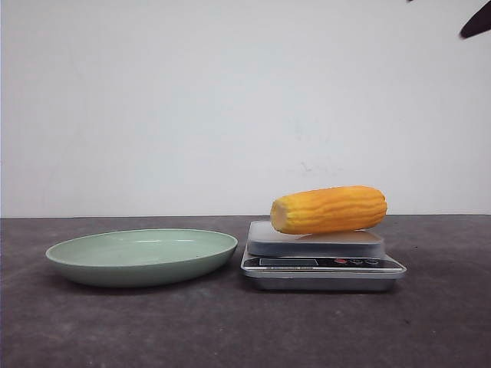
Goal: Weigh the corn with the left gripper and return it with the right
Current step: 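Raise the left gripper away from the scale, then lower the right gripper onto the corn on the scale and close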
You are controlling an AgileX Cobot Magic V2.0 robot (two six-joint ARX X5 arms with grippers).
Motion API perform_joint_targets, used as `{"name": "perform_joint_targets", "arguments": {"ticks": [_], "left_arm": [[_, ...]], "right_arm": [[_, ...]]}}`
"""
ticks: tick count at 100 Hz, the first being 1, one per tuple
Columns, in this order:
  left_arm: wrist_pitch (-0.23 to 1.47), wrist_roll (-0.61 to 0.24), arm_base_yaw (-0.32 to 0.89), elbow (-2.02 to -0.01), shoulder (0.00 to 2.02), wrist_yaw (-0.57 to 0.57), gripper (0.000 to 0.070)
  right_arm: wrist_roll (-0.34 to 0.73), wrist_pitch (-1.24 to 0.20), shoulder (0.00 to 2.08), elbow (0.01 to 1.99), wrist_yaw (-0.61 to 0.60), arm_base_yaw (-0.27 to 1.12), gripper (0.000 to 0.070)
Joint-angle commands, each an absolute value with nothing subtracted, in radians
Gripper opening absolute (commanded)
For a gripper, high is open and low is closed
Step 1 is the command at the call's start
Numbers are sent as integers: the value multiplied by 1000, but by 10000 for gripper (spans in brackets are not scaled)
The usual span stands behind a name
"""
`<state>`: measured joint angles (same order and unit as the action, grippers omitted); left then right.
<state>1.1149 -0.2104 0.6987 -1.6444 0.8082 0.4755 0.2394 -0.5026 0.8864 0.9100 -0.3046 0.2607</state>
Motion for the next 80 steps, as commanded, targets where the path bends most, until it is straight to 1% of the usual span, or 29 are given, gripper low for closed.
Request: {"name": "perform_joint_targets", "arguments": {"ticks": [1, 20, 22, 25, 28, 36, 50, 57, 74, 80], "left_arm": [[1134, -261, 707, -1660, 785, 479, 434], [1242, -335, 707, -1660, 706, 455, 434], [1253, -340, 707, -1660, 701, 453, 435], [1269, -346, 707, -1660, 693, 451, 434], [1284, -346, 707, -1659, 688, 451, 435], [1312, -345, 707, -1659, 678, 451, 435], [1341, -344, 707, -1658, 677, 451, 435], [1341, -336, 707, -1652, 677, 452, 434], [1348, -325, 707, -1626, 677, 452, 434], [1348, -324, 707, -1621, 677, 452, 434]], "right_arm": [[253, -472, 926, 930, -284, 294, 510], [280, -388, 1071, 930, -222, 389, 513], [285, -381, 1088, 930, -213, 397, 516], [294, -371, 1116, 931, -204, 411, 538], [306, -357, 1148, 931, -192, 424, 573], [322, -330, 1213, 931, -171, 442, 619], [364, -287, 1317, 931, -157, 454, 624], [385, -275, 1359, 931, -152, 459, 640], [435, -270, 1443, 931, -144, 459, 640], [437, -250, 1467, 931, -139, 459, 640]]}}
